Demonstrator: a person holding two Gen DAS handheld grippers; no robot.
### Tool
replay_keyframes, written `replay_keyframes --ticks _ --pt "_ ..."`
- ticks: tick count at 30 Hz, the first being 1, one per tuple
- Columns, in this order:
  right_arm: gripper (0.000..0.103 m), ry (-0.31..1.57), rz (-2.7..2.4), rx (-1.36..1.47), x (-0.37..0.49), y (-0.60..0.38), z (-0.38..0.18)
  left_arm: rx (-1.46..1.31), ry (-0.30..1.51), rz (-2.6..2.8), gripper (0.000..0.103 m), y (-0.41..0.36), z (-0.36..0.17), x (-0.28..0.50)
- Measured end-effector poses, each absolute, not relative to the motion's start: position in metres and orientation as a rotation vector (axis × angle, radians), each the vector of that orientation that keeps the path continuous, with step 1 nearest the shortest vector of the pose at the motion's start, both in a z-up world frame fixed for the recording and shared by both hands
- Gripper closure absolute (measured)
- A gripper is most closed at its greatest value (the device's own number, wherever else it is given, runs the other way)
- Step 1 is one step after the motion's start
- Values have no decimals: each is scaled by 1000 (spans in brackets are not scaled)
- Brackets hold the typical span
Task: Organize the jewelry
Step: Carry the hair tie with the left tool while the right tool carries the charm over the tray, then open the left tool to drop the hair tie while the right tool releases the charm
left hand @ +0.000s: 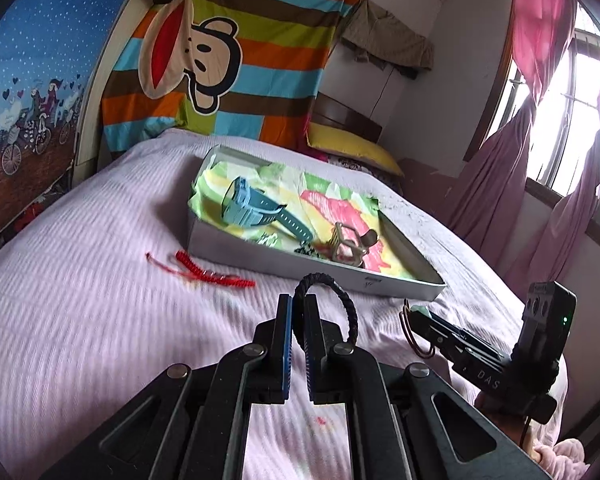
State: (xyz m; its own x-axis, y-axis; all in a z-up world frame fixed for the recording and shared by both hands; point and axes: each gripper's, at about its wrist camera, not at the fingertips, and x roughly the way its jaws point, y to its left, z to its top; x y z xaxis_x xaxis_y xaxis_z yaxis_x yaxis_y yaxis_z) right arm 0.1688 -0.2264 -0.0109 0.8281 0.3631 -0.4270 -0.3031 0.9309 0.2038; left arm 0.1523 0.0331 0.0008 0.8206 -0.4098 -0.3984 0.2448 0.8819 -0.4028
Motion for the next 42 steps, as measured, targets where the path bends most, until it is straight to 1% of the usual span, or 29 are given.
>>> replay_keyframes --ticks 6,12,17,26,42 --pt "78 483 356 167 177 -235 0 -311 471 -345 97 28 20 164" --pt "78 492 307 151 203 -239 13 -280 443 -330 97 19 40 189" --pt "78 478 241 133 226 -240 26 -243 443 -312 97 9 46 211" --pt "78 522 180 49 264 -232 30 -161 564 -296 97 -18 34 257" --pt "78 615 177 14 276 -225 4 -96 698 -273 97 -31 15 274"
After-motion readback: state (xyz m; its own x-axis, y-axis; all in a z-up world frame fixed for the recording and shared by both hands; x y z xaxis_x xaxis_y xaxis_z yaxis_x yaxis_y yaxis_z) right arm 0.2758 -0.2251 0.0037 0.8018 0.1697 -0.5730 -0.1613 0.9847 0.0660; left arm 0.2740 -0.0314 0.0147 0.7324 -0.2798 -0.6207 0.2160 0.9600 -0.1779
